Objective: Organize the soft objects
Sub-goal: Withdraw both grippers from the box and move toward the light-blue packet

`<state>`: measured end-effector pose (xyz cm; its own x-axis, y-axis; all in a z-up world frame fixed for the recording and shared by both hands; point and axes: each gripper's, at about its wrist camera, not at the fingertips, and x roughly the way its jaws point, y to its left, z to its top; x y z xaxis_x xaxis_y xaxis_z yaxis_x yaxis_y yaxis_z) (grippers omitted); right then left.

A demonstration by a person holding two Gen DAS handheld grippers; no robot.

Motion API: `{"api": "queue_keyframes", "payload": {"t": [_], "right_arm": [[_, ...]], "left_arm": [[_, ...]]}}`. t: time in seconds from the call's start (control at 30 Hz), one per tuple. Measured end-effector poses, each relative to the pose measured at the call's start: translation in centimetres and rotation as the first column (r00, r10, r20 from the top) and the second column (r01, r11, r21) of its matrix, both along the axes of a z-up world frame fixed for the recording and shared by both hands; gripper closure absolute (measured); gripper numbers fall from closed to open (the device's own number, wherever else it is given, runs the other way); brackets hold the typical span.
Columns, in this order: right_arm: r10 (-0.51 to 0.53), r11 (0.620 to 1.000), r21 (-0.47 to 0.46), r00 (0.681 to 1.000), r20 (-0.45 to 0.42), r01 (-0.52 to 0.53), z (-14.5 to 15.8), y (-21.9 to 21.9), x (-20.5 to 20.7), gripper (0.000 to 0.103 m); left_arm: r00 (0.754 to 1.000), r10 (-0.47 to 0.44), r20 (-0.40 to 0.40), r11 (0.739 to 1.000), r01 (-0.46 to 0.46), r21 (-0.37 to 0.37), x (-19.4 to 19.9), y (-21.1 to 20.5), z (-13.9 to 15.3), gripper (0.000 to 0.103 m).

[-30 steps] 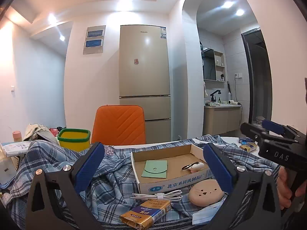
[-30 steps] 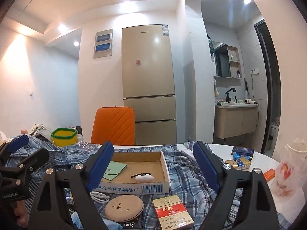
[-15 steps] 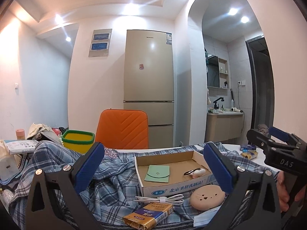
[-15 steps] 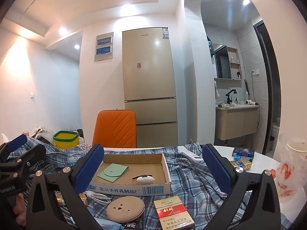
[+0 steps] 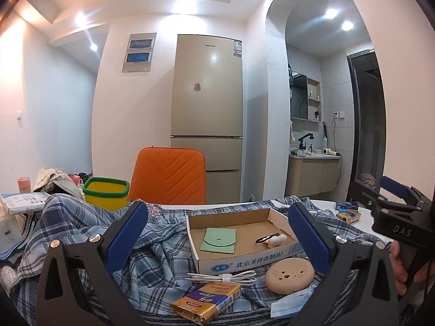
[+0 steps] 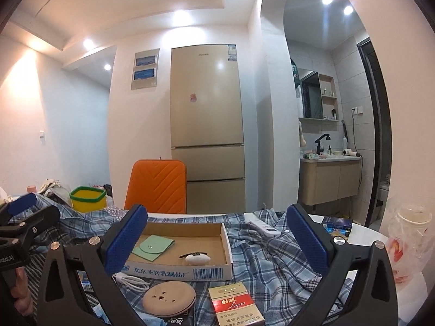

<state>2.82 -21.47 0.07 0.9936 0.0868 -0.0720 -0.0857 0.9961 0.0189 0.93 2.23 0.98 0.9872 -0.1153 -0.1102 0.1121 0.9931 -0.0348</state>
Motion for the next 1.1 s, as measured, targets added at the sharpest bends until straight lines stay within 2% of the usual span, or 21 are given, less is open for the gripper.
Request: {"api": "queue_keyframes", "payload": {"t": [0.1,0.33,0.5,0.7,0.8,0.9,1.0,1.1], "right_arm": [[0.01,1.0,-0.004,1.0,-0.024,-0.01,-0.2,0.1,0.4,0.0],[0.008,1.0,-0.011,0.998,-0.055,-0.009,-0.4,0.2,0.8,0.0],[0.006,0.999,-0.031,0.996,-0.088,-0.009,-0.6,0.6,1.1,0.0],[0.006,1.0,-0.028,0.992,-0.125,-0.01,-0.9,0.6,1.6,0.0],[0.002,1.0,-0.03,0.991,-0.134,-0.006,-0.9,0.5,1.8,0.0],[0.0,0.999,-0.046,0.991,-0.137,-0.006,-1.1,0.8,1.8,0.0],[-0.008,0.998,-0.065,0.991,-0.135,-0.001,-1.1,1.2,1.7,0.0],[0.008,0.997,-0.072,0.988,-0.153,-0.019,-1.2,1.3,1.9,0.0]], "left_arm": [[1.0,-0.006,-0.021,1.0,0.006,0.001,0.2,0.0,0.0,0.0],[0.99,-0.046,-0.131,0.999,0.042,-0.032,1.4,0.1,-0.2,0.0],[0.97,-0.055,-0.235,0.998,0.058,0.01,2.8,-0.6,-1.0,0.0],[0.915,-0.087,-0.394,0.992,0.115,0.049,4.7,-1.7,-2.5,0.0],[0.871,-0.143,-0.47,0.987,0.162,0.0,5.8,-1.3,-3.1,0.0],[0.807,-0.232,-0.543,0.97,0.234,-0.067,7.0,-1.0,-3.9,0.001],[0.767,-0.244,-0.593,0.965,0.253,-0.07,7.7,-1.0,-4.5,0.005],[0.727,-0.293,-0.621,0.952,0.282,-0.12,7.9,-0.6,-4.5,0.006]]}}
